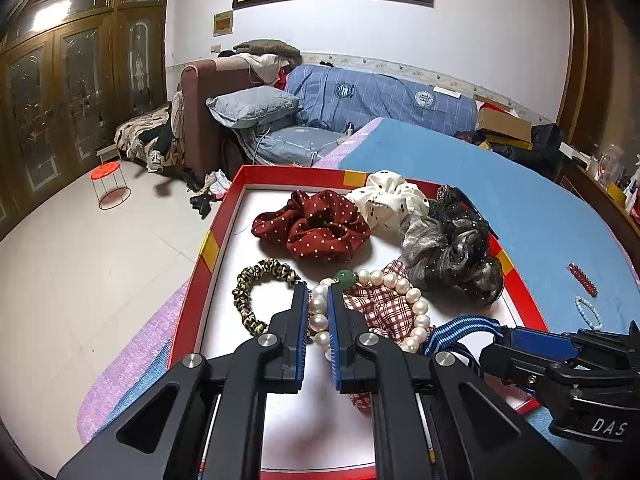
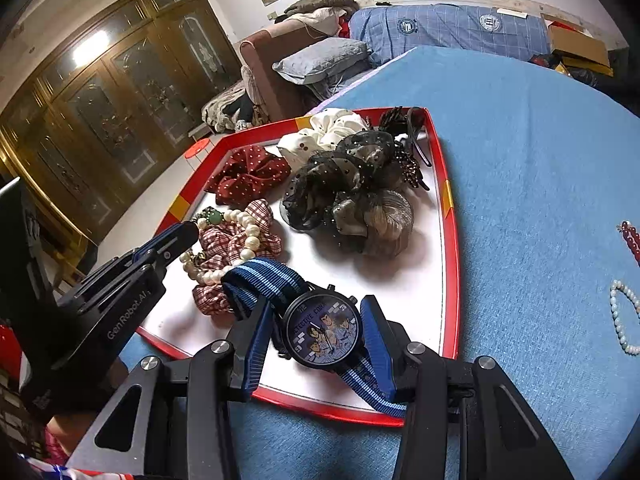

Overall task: Organize jewelry
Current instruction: 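Carry the pearl bracelet and the watch over the tray with both tools, then lower the bracelet and watch into the tray and open both tools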

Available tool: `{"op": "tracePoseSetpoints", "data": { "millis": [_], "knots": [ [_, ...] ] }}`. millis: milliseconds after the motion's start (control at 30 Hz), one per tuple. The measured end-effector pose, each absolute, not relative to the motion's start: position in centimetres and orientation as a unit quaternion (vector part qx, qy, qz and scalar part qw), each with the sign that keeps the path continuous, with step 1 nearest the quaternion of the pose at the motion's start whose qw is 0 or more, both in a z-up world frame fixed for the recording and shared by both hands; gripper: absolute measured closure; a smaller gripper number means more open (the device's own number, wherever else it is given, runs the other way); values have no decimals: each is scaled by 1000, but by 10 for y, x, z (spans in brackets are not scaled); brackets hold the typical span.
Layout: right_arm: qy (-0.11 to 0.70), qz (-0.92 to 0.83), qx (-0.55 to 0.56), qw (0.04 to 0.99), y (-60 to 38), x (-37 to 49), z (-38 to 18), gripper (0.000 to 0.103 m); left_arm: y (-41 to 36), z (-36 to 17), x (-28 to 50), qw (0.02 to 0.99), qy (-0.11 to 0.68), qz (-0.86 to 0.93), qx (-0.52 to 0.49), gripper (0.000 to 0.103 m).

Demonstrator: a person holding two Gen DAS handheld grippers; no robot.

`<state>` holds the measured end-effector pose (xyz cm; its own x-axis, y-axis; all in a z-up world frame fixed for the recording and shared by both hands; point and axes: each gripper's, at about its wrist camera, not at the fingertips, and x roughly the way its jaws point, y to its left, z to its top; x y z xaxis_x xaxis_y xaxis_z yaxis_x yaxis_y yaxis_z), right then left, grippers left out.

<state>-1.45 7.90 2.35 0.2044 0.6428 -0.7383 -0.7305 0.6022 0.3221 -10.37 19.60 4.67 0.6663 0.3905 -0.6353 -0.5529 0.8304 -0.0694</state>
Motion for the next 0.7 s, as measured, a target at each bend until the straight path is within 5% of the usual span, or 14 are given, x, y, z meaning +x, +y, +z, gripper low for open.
{"op": "tracePoseSetpoints", "data": {
  "millis": [700],
  "knots": [
    [455,415,-69,785,93,10,19,54,207,38,-87,893,346,250,-140,94]
  ]
}}
